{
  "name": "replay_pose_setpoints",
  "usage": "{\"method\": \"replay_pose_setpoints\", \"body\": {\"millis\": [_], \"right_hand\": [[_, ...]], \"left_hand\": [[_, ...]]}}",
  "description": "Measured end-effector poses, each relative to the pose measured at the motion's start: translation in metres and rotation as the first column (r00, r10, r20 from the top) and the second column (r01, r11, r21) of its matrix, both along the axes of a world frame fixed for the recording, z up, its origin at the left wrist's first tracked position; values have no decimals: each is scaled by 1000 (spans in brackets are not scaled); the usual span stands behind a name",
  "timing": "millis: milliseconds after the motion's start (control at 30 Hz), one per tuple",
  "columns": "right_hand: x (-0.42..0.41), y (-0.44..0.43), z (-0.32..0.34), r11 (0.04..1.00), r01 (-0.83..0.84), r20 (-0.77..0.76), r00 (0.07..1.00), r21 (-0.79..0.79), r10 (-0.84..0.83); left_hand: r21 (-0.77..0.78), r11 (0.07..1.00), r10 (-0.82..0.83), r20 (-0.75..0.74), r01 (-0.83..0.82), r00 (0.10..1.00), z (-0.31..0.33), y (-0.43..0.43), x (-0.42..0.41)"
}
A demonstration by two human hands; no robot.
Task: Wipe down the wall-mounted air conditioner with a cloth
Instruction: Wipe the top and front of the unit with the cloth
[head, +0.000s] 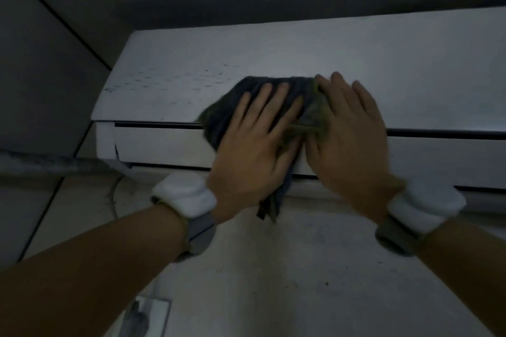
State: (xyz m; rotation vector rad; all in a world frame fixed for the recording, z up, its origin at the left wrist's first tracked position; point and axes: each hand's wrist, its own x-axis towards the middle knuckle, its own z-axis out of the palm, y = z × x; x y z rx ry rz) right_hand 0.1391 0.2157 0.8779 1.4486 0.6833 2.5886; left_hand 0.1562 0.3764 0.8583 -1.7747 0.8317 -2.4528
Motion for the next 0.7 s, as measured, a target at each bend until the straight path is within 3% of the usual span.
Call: {"method": "replay_pose_setpoints", "body": {"millis": [67,233,433,600,700], "right_hand": [[-8,2,17,996,-91,35,995,-26,91],[-19,13,51,999,53,-77,996,13,-52],[3,36,38,994,75,-49,996,75,-71],[3,36,38,994,79,-10,997,75,-78],[4,34,38,995,69,-5,998,73,-69]], "left_hand": [[34,999,-12,-13,12,1000,19,-5,-6],[-1,999,-38,89,38,995,43,23,-5],[-168,972,-133,182,164,974,7,86,16],[-90,995,-20,148,33,989,-30,135,45],[-194,980,-23,145,51,989,-27,148,48]]}}
